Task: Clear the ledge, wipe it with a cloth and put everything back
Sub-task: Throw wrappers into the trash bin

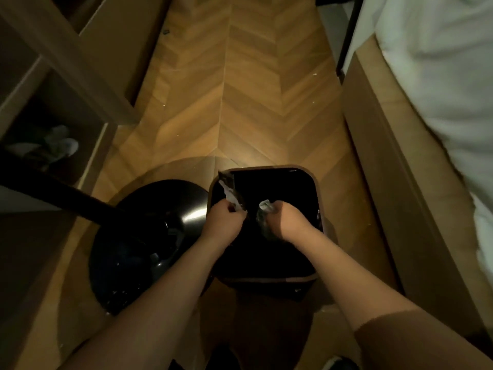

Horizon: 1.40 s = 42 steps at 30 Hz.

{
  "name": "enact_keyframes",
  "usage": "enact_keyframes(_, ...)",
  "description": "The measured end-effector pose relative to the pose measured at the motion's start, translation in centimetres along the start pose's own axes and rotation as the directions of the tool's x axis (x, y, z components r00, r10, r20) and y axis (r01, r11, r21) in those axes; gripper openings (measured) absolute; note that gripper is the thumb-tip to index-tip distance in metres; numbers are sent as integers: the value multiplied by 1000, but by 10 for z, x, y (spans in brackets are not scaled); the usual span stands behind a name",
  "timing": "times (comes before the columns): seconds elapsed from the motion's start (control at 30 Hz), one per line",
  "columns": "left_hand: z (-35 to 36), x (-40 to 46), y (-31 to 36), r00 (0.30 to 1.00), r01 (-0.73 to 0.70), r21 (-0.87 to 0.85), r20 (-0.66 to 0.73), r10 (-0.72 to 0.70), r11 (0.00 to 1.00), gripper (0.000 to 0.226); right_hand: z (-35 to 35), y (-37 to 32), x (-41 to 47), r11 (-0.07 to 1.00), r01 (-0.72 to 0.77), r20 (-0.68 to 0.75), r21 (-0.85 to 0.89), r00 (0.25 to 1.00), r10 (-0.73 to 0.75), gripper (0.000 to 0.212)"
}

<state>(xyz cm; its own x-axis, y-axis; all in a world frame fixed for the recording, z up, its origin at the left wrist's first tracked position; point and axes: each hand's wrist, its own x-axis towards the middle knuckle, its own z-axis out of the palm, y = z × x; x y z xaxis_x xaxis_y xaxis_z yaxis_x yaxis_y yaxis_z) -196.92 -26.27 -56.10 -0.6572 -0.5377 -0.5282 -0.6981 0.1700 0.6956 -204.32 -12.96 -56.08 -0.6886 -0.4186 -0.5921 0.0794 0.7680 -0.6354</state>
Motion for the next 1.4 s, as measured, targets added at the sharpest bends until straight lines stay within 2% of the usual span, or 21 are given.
enact_keyframes(0.07, 7, 11, -11, 1000, -1, -7, -17, 0, 1000, 5, 3, 5, 13, 994, 28, 27, -101, 999, -26, 20)
enact_keyframes(0.13, 11, 13, -15, 999, 17, -8, -31, -17, 1000, 14, 1, 8, 16, 991, 36, 23, -126, 999, -33, 28)
enact_keyframes(0.2, 11, 10, -14, 999, 36, 24, -37, -35, 999, 14, -6, 7, 9, 987, 54, 33, -149, 998, -49, 29)
enact_keyframes(0.27, 11, 9, -13, 999, 36, 82, -6, -35, 996, 12, -16, 6, -2, 978, 80, 51, -194, 996, -71, 11)
enact_keyframes(0.37, 15, 14, -8, 998, 30, 213, 51, -41, 977, 23, -27, 13, -12, 961, 120, 48, -249, 993, -112, 38)
enact_keyframes(0.47, 24, 18, -4, 991, 51, 331, 100, -89, 942, 12, -27, 17, -19, 935, 185, 30, -302, 982, -185, 44)
enact_keyframes(0.6, 41, 33, -8, 971, 90, 434, 162, -176, 896, 28, -19, 16, -30, 890, 268, 13, -368, 959, -284, 56)
enact_keyframes(0.67, 48, 38, -9, 940, 121, 476, 227, -255, 871, 33, -20, 18, -37, 873, 294, -8, -389, 947, -323, 53)
enact_keyframes(0.77, 55, 44, -9, 922, 50, 607, 279, -271, 793, 36, -24, 26, -39, 854, 297, -26, -427, 940, -340, 43)
enact_keyframes(0.87, 61, 48, -14, 842, -31, 748, 377, -386, 664, 42, -24, 31, -38, 846, 288, -15, -449, 944, -330, 45)
enact_keyframes(0.97, 65, 52, -21, 820, -103, 820, 390, -419, 563, 48, -21, 33, -34, 841, 289, -10, -457, 944, -330, 46)
enact_keyframes(1.03, 68, 54, -24, 838, -158, 833, 398, -374, 531, 48, -19, 34, -31, 843, 277, -8, -462, 949, -316, 47)
enact_keyframes(1.13, 66, 55, -25, 909, -219, 807, 373, -185, 548, 38, -18, 36, -26, 841, 268, -4, -471, 952, -305, 49)
enact_keyframes(1.23, 60, 50, -22, 903, -255, 747, 411, -124, 614, 35, -17, 34, -21, 855, 268, -10, -443, 953, -304, 51)
enact_keyframes(1.3, 54, 44, -20, 897, -301, 746, 432, -88, 594, 35, -18, 30, -21, 878, 266, -15, -399, 955, -296, 53)
enact_keyframes(1.4, 32, 26, -10, 910, -378, 747, 409, 71, 546, 39, -28, 20, -35, 896, 252, -25, -365, 960, -280, 51)
